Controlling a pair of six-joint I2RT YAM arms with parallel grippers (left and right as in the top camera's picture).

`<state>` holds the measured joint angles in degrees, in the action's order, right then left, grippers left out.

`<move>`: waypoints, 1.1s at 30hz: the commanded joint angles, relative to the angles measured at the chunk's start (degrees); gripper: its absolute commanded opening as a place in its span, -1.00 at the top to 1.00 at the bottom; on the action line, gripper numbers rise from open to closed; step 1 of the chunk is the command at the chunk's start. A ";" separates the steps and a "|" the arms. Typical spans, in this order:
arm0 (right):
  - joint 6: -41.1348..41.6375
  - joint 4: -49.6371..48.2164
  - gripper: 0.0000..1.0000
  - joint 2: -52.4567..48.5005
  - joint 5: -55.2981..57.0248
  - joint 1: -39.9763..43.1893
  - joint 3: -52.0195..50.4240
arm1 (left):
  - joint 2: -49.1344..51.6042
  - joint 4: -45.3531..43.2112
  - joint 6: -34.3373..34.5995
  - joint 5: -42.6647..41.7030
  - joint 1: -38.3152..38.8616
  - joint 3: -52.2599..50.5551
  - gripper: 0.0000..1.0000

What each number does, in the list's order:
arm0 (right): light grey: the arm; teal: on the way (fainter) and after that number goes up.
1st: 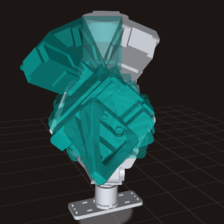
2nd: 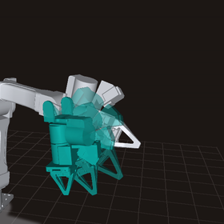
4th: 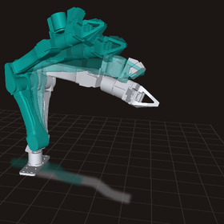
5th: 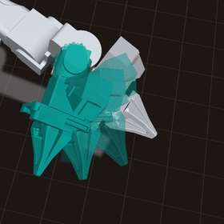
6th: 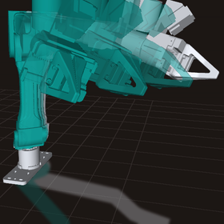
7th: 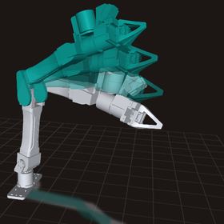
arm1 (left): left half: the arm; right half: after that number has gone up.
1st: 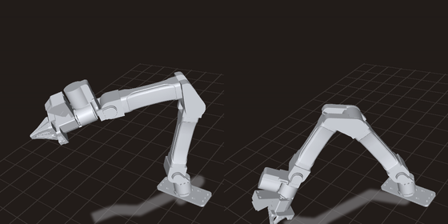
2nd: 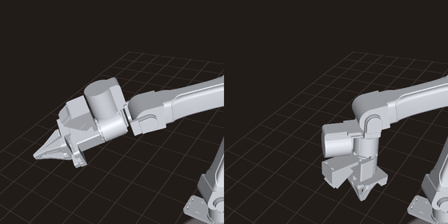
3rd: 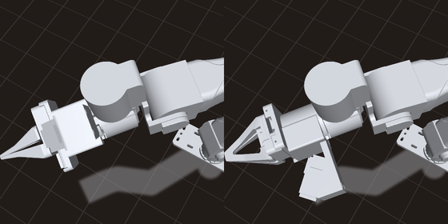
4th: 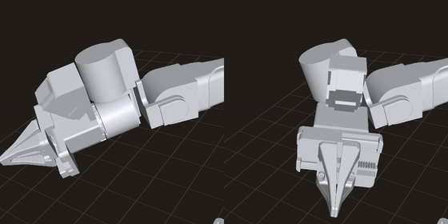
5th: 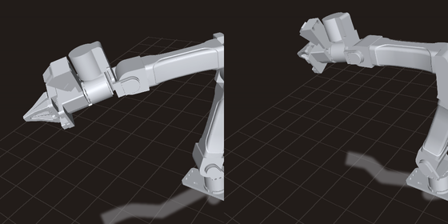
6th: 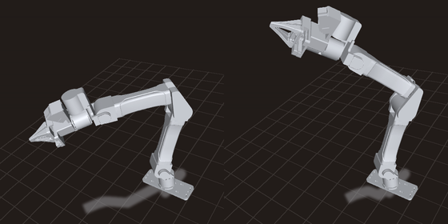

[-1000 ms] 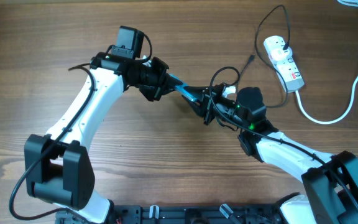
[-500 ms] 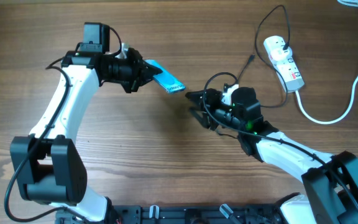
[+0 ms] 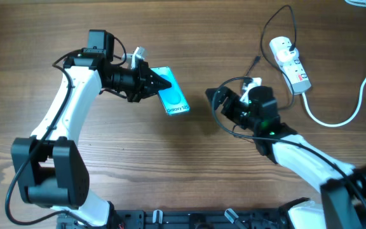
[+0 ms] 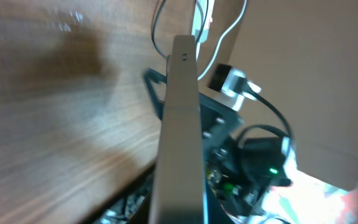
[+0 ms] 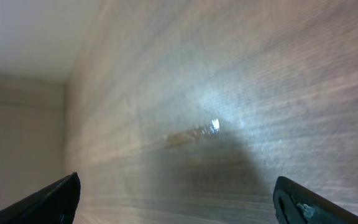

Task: Plug charger to phone and switch on socket
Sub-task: 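Open the right gripper and pull it back from the phone, then move the right gripper to the black USB-C cable near the power strip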

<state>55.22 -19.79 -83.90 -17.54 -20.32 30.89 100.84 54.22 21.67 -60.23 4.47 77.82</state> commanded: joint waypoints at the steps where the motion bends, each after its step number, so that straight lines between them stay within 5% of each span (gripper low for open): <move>1: -4.57 3.54 -0.99 7.30 1.49 0.85 0.28 | 3.17 -1.66 -2.19 0.13 -0.20 -0.09 0.92; 12: -10.64 27.89 -0.99 20.85 22.73 0.85 0.26 | 8.26 -2.10 -6.71 -3.34 2.71 -0.09 0.92; 33: -10.08 29.77 -0.99 20.48 22.71 0.85 0.24 | 8.26 -2.10 -6.43 -3.37 3.52 -0.09 0.92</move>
<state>45.95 10.26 -63.46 3.73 -19.55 30.94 109.30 52.25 16.58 -60.97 8.16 77.71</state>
